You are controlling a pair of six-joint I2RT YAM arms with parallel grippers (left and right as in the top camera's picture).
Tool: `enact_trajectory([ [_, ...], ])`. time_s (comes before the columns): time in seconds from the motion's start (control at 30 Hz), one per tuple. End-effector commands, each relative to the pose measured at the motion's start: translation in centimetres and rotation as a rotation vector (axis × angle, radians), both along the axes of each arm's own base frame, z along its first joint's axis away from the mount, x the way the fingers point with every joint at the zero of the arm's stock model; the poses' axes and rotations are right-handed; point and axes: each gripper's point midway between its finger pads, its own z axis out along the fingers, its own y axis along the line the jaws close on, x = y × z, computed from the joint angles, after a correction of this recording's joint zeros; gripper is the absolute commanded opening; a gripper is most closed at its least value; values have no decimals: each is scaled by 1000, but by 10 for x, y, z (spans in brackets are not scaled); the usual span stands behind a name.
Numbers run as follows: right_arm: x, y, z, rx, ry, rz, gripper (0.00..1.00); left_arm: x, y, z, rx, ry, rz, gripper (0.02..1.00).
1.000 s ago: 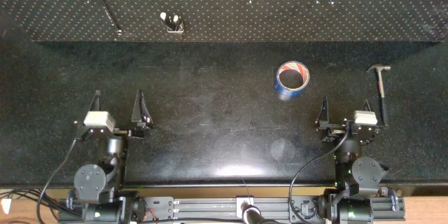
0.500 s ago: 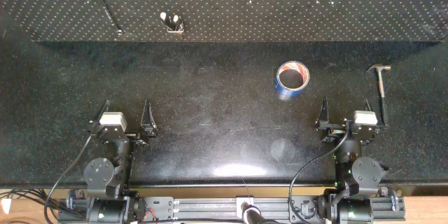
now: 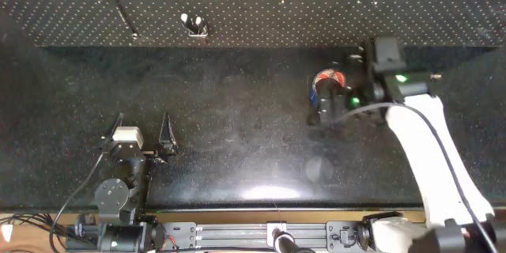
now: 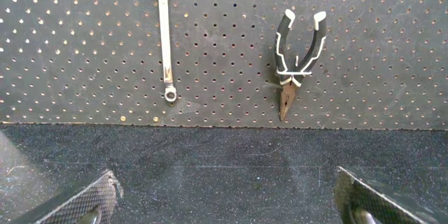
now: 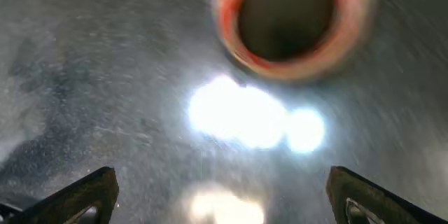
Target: Place Tools Onto Pegboard
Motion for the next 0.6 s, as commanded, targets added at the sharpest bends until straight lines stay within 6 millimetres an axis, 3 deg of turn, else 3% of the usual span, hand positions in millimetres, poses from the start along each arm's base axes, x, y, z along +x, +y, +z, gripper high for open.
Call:
enact_trajectory([
  [0.03,35,35,-6,11,-43,224,978,0,2,0,10,-2,10,993],
  [0.17,54,41,-41,22,-3,226,978,0,2,0,10,-2,10,993],
  [0.27,53,42,-63,20,58,224,978,0,2,0,10,-2,10,993],
  [0.5,57,44,-82,18,82,228,941,0,2,0,10,-2,10,993],
  [0.53,57,44,-82,18,83,228,770,0,2,0,10,-2,10,993],
  [0.57,57,44,-82,18,83,228,150,0,2,0,10,-2,10,993],
  [0.6,56,44,-82,17,86,228,77,0,2,0,10,-2,10,993],
])
